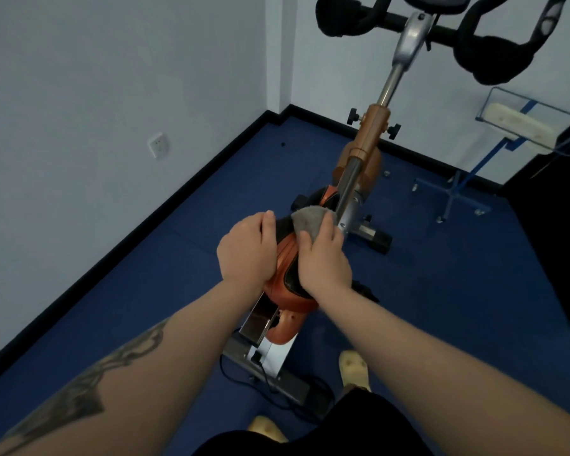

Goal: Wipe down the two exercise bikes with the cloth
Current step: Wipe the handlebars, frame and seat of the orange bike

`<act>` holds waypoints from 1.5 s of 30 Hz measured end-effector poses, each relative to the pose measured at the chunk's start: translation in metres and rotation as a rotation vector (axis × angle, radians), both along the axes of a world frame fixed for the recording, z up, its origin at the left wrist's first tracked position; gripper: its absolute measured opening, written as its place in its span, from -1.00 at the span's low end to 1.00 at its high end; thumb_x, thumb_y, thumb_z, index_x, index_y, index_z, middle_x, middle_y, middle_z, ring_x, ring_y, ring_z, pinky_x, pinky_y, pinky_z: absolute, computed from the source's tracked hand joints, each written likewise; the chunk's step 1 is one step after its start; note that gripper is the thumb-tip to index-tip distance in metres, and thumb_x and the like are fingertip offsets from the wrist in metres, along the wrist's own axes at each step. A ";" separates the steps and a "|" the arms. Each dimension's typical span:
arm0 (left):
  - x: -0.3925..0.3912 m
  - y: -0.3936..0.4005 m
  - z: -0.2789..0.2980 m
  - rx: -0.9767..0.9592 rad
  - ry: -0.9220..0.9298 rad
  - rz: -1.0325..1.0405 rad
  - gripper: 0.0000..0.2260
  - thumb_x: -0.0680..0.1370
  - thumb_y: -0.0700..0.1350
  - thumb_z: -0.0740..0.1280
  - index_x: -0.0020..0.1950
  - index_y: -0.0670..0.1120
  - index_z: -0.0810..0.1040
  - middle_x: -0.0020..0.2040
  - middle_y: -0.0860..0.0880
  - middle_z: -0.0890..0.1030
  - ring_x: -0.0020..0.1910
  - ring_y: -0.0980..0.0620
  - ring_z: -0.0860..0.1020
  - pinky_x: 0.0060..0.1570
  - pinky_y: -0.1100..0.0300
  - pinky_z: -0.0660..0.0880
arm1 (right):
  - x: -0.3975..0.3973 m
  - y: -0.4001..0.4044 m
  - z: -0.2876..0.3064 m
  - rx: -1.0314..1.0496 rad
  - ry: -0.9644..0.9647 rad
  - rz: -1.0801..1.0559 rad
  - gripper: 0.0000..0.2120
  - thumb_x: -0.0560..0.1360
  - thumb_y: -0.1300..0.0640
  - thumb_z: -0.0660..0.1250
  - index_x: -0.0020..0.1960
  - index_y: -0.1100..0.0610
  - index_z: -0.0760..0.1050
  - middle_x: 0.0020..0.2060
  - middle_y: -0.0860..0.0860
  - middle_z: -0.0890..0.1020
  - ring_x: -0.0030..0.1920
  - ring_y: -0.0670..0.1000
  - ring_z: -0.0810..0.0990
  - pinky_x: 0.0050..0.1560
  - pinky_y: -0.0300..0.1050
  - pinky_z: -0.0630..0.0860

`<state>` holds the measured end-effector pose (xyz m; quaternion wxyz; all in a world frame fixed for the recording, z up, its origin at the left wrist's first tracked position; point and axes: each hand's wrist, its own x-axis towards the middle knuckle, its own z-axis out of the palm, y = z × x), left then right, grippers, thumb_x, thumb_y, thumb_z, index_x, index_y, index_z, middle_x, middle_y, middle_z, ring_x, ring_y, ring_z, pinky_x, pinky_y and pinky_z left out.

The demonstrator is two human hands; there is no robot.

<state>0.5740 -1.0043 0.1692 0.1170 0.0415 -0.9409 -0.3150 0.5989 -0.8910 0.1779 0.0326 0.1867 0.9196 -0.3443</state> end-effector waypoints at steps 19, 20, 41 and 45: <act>-0.001 0.000 -0.004 -0.019 0.016 0.022 -0.66 0.66 0.04 0.06 0.00 0.03 0.62 -0.16 0.08 0.62 -0.23 0.12 0.53 -0.31 0.32 0.34 | 0.020 0.000 -0.009 0.027 0.088 0.128 -0.37 0.63 -0.13 -0.03 0.58 0.06 -0.19 0.57 0.04 -0.04 0.47 0.12 0.24 0.28 0.01 0.39; -0.001 0.001 -0.003 -0.011 0.017 0.025 -0.67 0.66 0.03 0.07 0.01 0.04 0.63 -0.16 0.08 0.63 -0.23 0.13 0.52 -0.32 0.32 0.33 | 0.005 0.004 -0.012 0.003 0.051 0.095 -0.36 0.64 -0.12 -0.02 0.58 0.08 -0.21 0.57 0.07 -0.04 0.46 0.15 0.26 0.27 0.03 0.40; 0.020 0.038 0.007 0.039 -0.099 0.500 -0.69 0.67 -0.03 0.04 0.16 0.00 0.57 0.15 0.02 0.59 0.15 -0.02 0.50 0.05 -0.03 0.50 | -0.134 0.083 0.003 0.477 0.182 0.921 -0.72 0.63 0.14 0.06 0.26 0.12 0.43 0.23 0.06 0.50 0.20 0.15 0.45 0.18 0.05 0.36; 0.027 0.049 0.004 0.085 -0.141 0.546 -0.64 0.68 0.01 0.03 0.41 0.00 0.43 0.42 0.05 0.41 0.43 0.02 0.26 0.30 0.03 0.35 | -0.082 0.035 -0.005 0.406 0.344 0.941 -0.64 0.65 -0.04 -0.02 0.19 0.02 0.52 0.10 0.04 0.60 0.11 0.16 0.52 0.28 0.09 0.28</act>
